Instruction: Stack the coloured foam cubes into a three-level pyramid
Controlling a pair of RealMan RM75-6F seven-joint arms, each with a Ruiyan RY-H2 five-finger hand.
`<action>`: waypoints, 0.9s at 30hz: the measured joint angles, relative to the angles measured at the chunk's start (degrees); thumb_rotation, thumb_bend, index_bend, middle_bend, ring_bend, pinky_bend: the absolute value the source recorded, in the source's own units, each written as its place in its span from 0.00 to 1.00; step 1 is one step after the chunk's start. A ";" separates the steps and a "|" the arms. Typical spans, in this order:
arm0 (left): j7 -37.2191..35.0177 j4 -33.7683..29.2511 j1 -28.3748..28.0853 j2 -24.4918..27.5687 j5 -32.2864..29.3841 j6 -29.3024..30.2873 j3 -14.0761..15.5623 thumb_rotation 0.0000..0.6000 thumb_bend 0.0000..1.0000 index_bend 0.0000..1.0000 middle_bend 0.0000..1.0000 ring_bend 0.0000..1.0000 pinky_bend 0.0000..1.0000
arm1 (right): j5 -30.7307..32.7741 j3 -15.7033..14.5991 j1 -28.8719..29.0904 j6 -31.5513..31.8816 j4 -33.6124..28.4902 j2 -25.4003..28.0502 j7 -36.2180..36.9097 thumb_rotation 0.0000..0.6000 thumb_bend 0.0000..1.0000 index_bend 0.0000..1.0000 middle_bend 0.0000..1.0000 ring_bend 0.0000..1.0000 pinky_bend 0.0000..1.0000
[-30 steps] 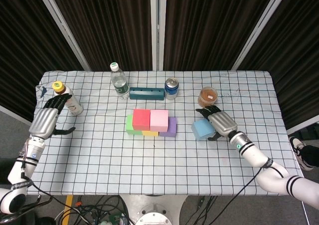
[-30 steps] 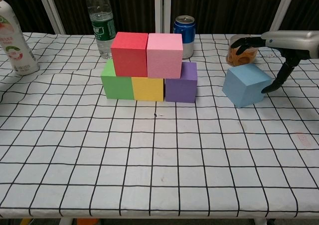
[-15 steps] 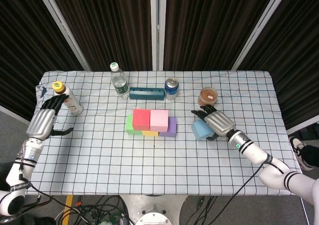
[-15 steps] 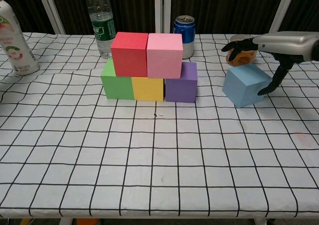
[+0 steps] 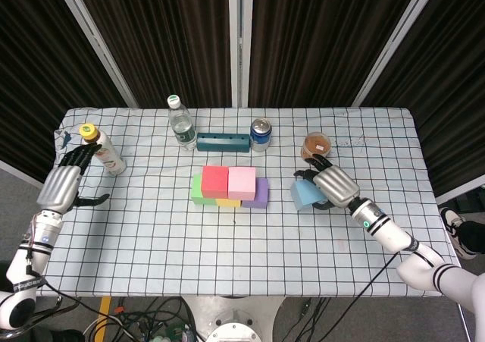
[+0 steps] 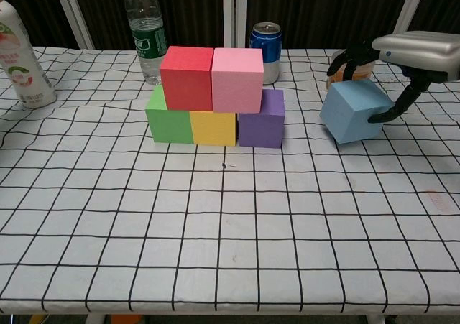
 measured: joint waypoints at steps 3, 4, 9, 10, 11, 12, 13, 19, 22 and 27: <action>0.02 -0.28 0.33 0.37 0.04 0.20 -0.11 1.00 0.13 0.08 0.04 0.02 0.09 | 1.53 1.34 -0.33 0.61 -5.66 3.18 -1.61 1.00 0.14 0.21 0.47 0.10 0.00; 0.08 -0.44 0.47 0.47 0.12 0.35 -0.13 1.00 0.13 0.08 0.04 0.02 0.09 | 2.11 1.84 -0.39 0.68 -7.76 4.31 -2.14 1.00 0.14 0.21 0.47 0.10 0.00; 0.74 -1.24 0.91 0.82 0.82 0.50 0.18 1.00 0.13 0.08 0.04 0.02 0.09 | 6.91 5.46 -0.11 -0.24 -21.44 11.46 -5.32 1.00 0.14 0.21 0.49 0.12 0.00; 0.84 -1.36 0.99 0.90 0.92 0.47 0.23 1.00 0.13 0.08 0.04 0.02 0.09 | 8.11 6.28 0.12 -0.76 -23.88 12.75 -5.95 1.00 0.14 0.21 0.50 0.12 0.00; 0.90 -1.42 1.06 0.92 0.98 0.47 0.25 1.00 0.13 0.08 0.04 0.02 0.09 | 9.95 7.49 0.54 -1.65 -26.97 14.40 -6.86 1.00 0.14 0.21 0.50 0.12 0.00; 1.01 -1.47 1.10 0.94 1.04 0.43 0.29 1.00 0.13 0.08 0.04 0.02 0.09 | 11.48 8.44 0.95 -2.44 -29.07 15.50 -7.62 1.00 0.14 0.21 0.50 0.12 0.00; 1.04 -1.52 1.16 0.96 1.07 0.38 0.32 1.00 0.13 0.08 0.04 0.02 0.09 | 13.07 9.38 1.45 -3.33 -30.84 16.44 -8.45 1.00 0.14 0.21 0.50 0.12 0.00; 1.11 -1.80 1.45 1.03 1.45 0.23 0.44 1.00 0.13 0.08 0.04 0.02 0.09 | 23.85 14.32 6.43 -8.78 -36.30 18.29 -16.95 1.00 0.13 0.21 0.50 0.14 0.00; 0.81 -1.84 1.78 0.98 1.69 0.59 0.43 1.00 0.13 0.08 0.04 0.02 0.09 | 29.43 15.73 9.49 -10.67 -36.91 16.81 -21.69 1.00 0.12 0.21 0.50 0.14 0.00; 0.56 -1.57 1.95 0.95 1.87 0.31 0.51 1.00 0.13 0.08 0.04 0.02 0.09 | 38.92 16.98 14.91 -12.94 -36.37 12.67 -28.74 1.00 0.12 0.21 0.50 0.14 0.00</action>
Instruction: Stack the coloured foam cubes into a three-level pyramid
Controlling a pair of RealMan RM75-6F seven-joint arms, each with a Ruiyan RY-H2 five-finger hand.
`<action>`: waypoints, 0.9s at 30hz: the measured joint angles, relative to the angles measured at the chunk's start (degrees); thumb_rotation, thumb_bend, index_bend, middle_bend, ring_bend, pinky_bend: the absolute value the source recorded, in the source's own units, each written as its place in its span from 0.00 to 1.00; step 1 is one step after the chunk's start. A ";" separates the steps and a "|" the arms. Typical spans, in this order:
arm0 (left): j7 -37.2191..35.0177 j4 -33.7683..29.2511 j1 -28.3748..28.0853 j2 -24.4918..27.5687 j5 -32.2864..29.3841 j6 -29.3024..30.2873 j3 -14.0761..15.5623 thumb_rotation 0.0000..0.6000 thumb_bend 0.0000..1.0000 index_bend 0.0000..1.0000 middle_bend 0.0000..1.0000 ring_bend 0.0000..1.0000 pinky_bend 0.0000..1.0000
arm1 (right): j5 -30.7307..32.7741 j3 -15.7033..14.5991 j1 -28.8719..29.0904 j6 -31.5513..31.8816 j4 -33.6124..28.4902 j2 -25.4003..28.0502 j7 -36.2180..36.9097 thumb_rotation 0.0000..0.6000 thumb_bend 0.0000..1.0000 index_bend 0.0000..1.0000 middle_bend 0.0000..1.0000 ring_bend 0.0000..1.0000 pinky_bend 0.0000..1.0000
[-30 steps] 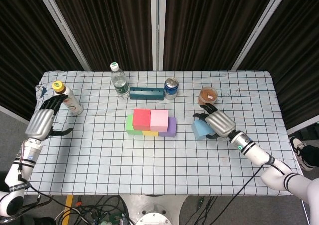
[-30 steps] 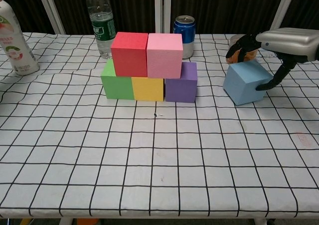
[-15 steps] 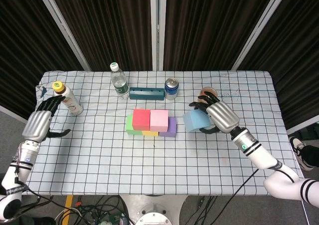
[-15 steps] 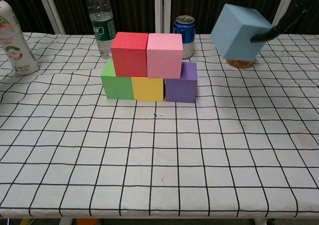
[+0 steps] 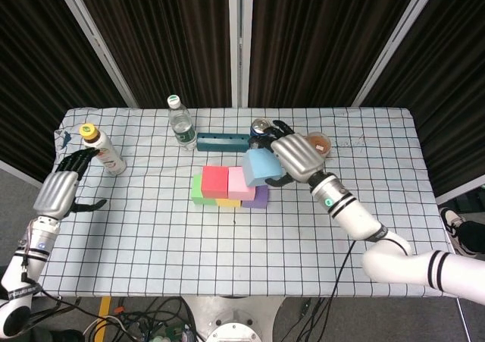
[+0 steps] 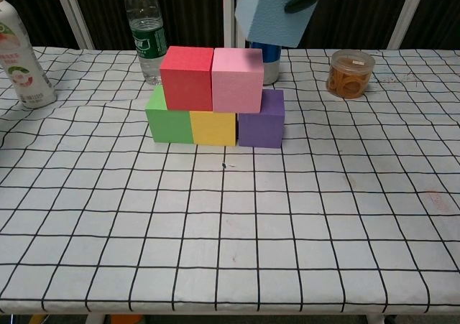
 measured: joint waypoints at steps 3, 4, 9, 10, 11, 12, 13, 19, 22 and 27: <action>-0.30 0.27 0.11 -0.05 -0.01 -0.11 -0.05 1.00 0.13 0.08 0.04 0.02 0.09 | 5.10 0.39 3.23 -0.69 0.92 -2.63 -3.64 1.00 0.12 0.22 0.50 0.14 0.00; -0.40 0.37 0.13 -0.09 -0.01 -0.16 -0.06 1.00 0.13 0.08 0.04 0.02 0.09 | 6.47 0.47 4.16 -0.85 1.21 -3.36 -4.58 1.00 0.12 0.22 0.50 0.14 0.00; -0.94 0.91 0.10 -0.28 0.09 -0.61 -0.16 1.00 0.13 0.08 0.04 0.02 0.09 | 12.79 0.58 9.07 -1.43 2.86 -6.54 -9.38 1.00 0.12 0.21 0.49 0.14 0.00; -1.03 0.99 0.10 -0.31 0.14 -0.63 -0.17 1.00 0.13 0.08 0.04 0.02 0.09 | 13.69 0.51 9.77 -1.48 3.07 -6.87 -10.09 1.00 0.12 0.21 0.49 0.14 0.00; -1.13 1.08 0.12 -0.32 0.17 -0.66 -0.17 1.00 0.13 0.08 0.04 0.02 0.09 | 14.89 0.37 10.54 -1.52 3.26 -7.19 -11.05 1.00 0.12 0.21 0.49 0.14 0.00; -1.31 1.17 0.15 -0.34 0.20 -0.69 -0.18 1.00 0.13 0.08 0.04 0.02 0.09 | 15.79 0.23 11.01 -1.53 3.36 -7.36 -11.78 1.00 0.12 0.20 0.48 0.14 0.00; -1.47 1.25 0.20 -0.36 0.22 -0.70 -0.18 1.00 0.13 0.08 0.04 0.02 0.09 | 16.69 0.06 11.51 -1.49 3.41 -7.49 -12.52 1.00 0.11 0.20 0.48 0.14 0.00; -2.46 2.14 0.34 -0.65 0.25 -0.90 -0.32 1.00 0.13 0.08 0.04 0.02 0.09 | 21.70 -1.46 14.27 0.12 2.97 -8.35 -16.77 1.00 0.10 0.10 0.39 0.12 0.00; -2.96 2.51 0.36 -0.74 0.21 -0.96 -0.47 1.00 0.13 0.08 0.04 0.02 0.09 | 22.87 -2.19 15.12 0.91 2.30 -8.82 -17.84 1.00 0.08 0.02 0.26 0.07 0.00; -3.53 2.99 0.61 -0.75 0.24 -0.98 -0.55 1.00 0.13 0.08 0.03 0.02 0.09 | 21.67 -2.36 14.83 1.38 0.98 -8.25 -17.41 1.00 0.02 0.00 0.12 0.01 0.00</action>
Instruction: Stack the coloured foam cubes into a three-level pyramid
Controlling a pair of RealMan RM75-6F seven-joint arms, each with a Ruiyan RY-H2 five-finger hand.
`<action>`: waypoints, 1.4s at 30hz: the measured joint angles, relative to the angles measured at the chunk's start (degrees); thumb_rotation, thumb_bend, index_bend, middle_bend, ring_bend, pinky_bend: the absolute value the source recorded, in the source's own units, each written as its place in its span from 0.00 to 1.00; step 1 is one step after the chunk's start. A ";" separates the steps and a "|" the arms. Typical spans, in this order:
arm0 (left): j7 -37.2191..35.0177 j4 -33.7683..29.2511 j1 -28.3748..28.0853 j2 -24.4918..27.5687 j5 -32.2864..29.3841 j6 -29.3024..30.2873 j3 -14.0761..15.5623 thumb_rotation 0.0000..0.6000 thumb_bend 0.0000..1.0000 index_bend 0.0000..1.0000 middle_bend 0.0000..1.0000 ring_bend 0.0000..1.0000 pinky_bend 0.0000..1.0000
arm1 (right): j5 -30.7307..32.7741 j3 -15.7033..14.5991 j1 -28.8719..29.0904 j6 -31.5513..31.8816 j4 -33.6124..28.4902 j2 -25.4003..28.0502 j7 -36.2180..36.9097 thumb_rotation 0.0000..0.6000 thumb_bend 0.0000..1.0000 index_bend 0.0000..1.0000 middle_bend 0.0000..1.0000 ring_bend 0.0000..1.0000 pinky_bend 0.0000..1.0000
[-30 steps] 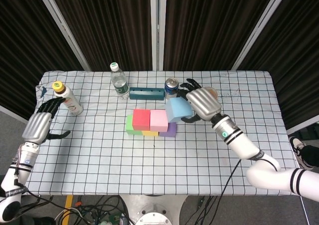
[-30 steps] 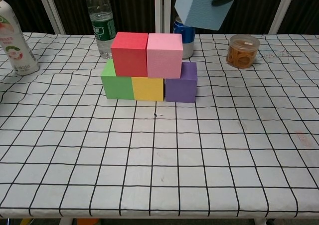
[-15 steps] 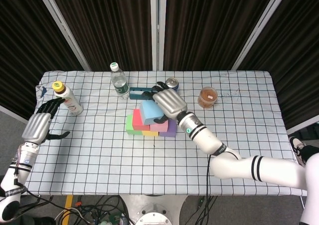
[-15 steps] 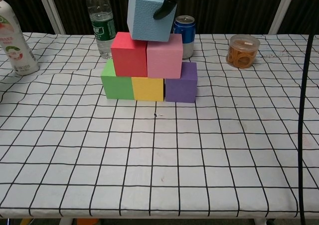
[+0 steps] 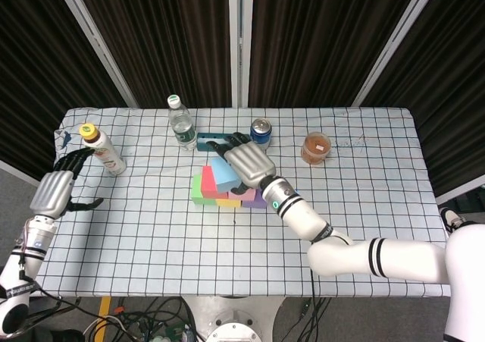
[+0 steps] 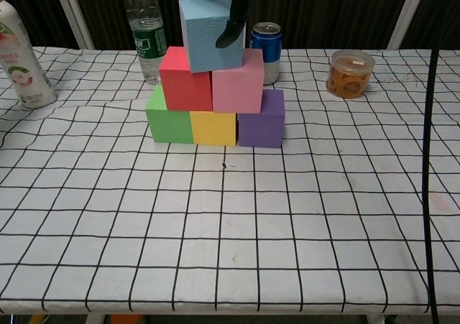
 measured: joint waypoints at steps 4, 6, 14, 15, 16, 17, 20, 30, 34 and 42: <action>-0.15 -0.03 0.32 0.04 0.11 0.32 0.03 1.00 0.13 0.08 0.03 0.02 0.09 | -2.89 -0.47 -0.92 -0.14 -0.67 1.06 0.79 1.00 0.00 0.00 0.11 0.01 0.00; -0.20 -0.12 0.45 0.08 0.14 0.45 0.01 1.00 0.13 0.08 0.03 0.02 0.09 | -4.93 -0.86 -1.39 -0.35 -0.47 1.42 1.16 1.00 0.00 0.00 0.12 0.00 0.00; 0.24 -0.59 0.75 0.17 0.00 0.63 0.00 1.00 0.13 0.08 0.03 0.02 0.09 | -13.25 -1.41 -1.84 -6.30 5.02 1.31 5.40 1.00 0.00 0.00 0.14 0.00 0.00; 0.38 -0.68 0.83 0.16 0.00 0.77 -0.02 1.00 0.13 0.08 0.03 0.02 0.09 | -14.25 -1.41 -1.75 -7.17 6.03 1.14 5.97 1.00 0.00 0.00 0.15 0.00 0.00; 0.41 -0.72 0.86 0.15 -0.04 0.80 -0.06 1.00 0.13 0.08 0.03 0.02 0.09 | -15.20 -1.42 -1.65 -8.02 7.02 0.95 6.53 1.00 0.00 0.00 0.16 0.00 0.00; 0.41 -0.77 0.88 0.15 -0.11 0.81 -0.12 1.00 0.13 0.08 0.03 0.02 0.09 | -16.34 -1.41 -1.48 -9.04 8.22 0.66 7.33 1.00 0.00 0.00 0.17 0.00 0.00; 0.46 -0.80 0.91 0.15 -0.34 0.74 -0.25 1.00 0.13 0.08 0.03 0.02 0.09 | -18.34 -1.35 -1.09 -10.74 10.40 -0.16 9.14 1.00 0.00 0.00 0.23 0.00 0.00; 0.36 -0.52 0.89 0.09 -0.22 0.59 -0.45 1.00 0.13 0.08 0.03 0.02 0.09 | -19.84 -0.46 -1.90 -8.61 10.98 -1.28 11.94 1.00 0.03 0.12 0.44 0.06 0.00; 0.29 -0.44 0.83 0.09 0.11 0.55 -0.44 1.00 0.13 0.08 0.03 0.02 0.09 | -17.61 -0.32 -2.57 -5.78 8.78 -0.71 10.89 1.00 0.03 0.13 0.46 0.08 0.00; 0.27 -0.56 0.59 -0.08 1.06 0.46 -0.26 1.00 0.13 0.08 0.03 0.02 0.09 | -6.65 -0.77 -2.58 1.08 3.04 -0.39 3.42 1.00 0.02 0.13 0.47 0.11 0.00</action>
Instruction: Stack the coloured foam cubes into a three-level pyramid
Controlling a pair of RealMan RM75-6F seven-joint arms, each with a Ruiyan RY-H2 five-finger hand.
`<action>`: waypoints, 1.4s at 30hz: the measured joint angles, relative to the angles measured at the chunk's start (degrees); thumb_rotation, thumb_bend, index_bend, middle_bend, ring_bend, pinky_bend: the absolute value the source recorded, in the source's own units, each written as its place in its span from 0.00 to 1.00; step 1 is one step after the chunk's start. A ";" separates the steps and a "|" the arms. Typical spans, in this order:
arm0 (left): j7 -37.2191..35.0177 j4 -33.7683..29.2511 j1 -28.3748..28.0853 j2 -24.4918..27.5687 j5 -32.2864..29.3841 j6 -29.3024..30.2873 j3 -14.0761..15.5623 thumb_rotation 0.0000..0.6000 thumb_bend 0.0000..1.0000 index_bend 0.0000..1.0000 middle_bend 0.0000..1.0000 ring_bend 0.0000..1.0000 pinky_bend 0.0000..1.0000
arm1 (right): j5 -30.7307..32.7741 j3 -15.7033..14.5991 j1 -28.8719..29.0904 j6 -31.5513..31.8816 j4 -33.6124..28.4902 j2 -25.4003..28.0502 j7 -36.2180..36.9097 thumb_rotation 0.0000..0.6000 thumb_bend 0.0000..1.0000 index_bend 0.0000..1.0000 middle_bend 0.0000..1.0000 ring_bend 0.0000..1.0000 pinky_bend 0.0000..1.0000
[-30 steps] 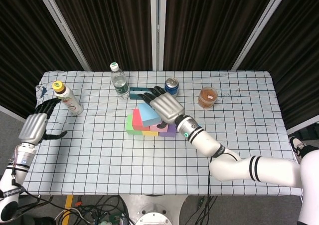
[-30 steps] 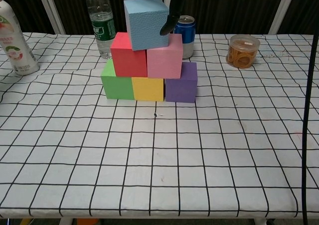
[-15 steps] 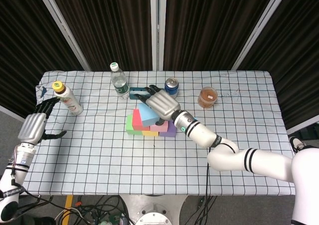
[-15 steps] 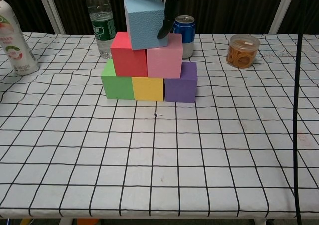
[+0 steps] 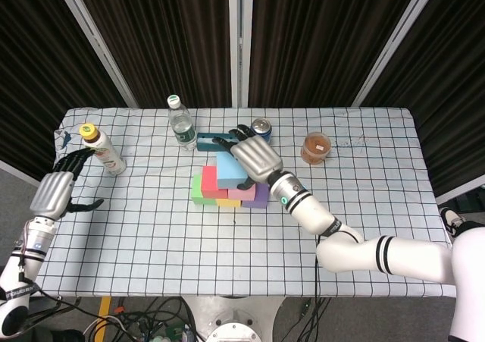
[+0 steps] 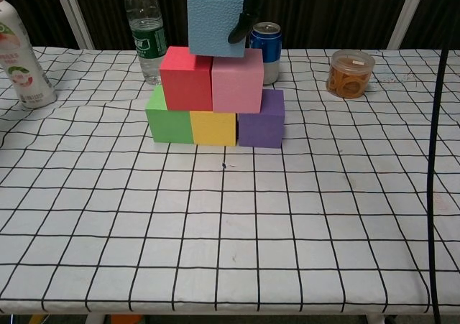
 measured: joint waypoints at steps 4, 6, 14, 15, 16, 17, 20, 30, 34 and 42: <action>-0.13 0.11 -0.06 -0.11 0.08 -0.08 0.01 1.00 0.13 0.08 0.03 0.02 0.09 | 5.44 -0.13 0.92 2.97 -1.74 -0.59 -4.28 1.00 0.02 0.13 0.47 0.11 0.00; -0.22 0.16 -0.01 -0.14 0.10 -0.06 0.05 1.00 0.13 0.08 0.03 0.02 0.09 | 7.50 -0.18 1.55 4.16 -2.33 -1.12 -6.01 1.00 0.02 0.13 0.47 0.11 0.00; -0.84 0.68 0.26 -0.36 0.15 0.02 0.23 1.00 0.13 0.08 0.03 0.02 0.09 | 10.81 -0.18 3.26 5.49 -2.34 -3.06 -9.24 1.00 0.02 0.13 0.46 0.11 0.00; -0.97 0.81 0.30 -0.40 0.18 0.02 0.27 1.00 0.13 0.08 0.03 0.02 0.09 | 11.05 -0.16 3.38 5.65 -2.28 -3.24 -9.52 1.00 0.02 0.13 0.46 0.11 0.00; -1.05 0.87 0.34 -0.43 0.22 0.03 0.31 1.00 0.13 0.08 0.03 0.02 0.09 | 11.31 -0.14 3.48 5.76 -2.24 -3.39 -9.72 1.00 0.02 0.13 0.46 0.11 0.00; -1.09 0.90 0.39 -0.47 0.28 0.07 0.39 1.00 0.13 0.08 0.03 0.02 0.09 | 11.59 -0.08 3.61 5.90 -2.17 -3.59 -9.97 1.00 0.02 0.13 0.46 0.11 0.00; -1.48 1.19 0.54 -0.60 0.50 0.29 0.44 1.00 0.13 0.08 0.03 0.02 0.09 | 11.88 0.01 3.85 6.36 -2.00 -3.88 -10.65 1.00 0.02 0.13 0.46 0.11 0.00; -2.08 1.39 0.56 -0.57 0.98 0.15 0.60 1.00 0.13 0.08 0.03 0.02 0.09 | 12.97 0.24 3.95 6.49 -2.33 -3.71 -11.66 1.00 0.02 0.13 0.46 0.11 0.00; -2.67 1.30 0.56 -0.44 1.28 0.07 0.66 1.00 0.13 0.08 0.03 0.02 0.09 | 13.07 0.21 3.98 6.28 -2.38 -3.61 -11.89 1.00 0.02 0.13 0.45 0.11 0.00; -3.33 1.65 0.53 -0.43 1.26 -0.32 0.76 1.00 0.13 0.08 0.03 0.02 0.09 | 13.12 0.16 4.01 6.09 -1.99 -4.01 -12.14 1.00 0.02 0.13 0.45 0.11 0.00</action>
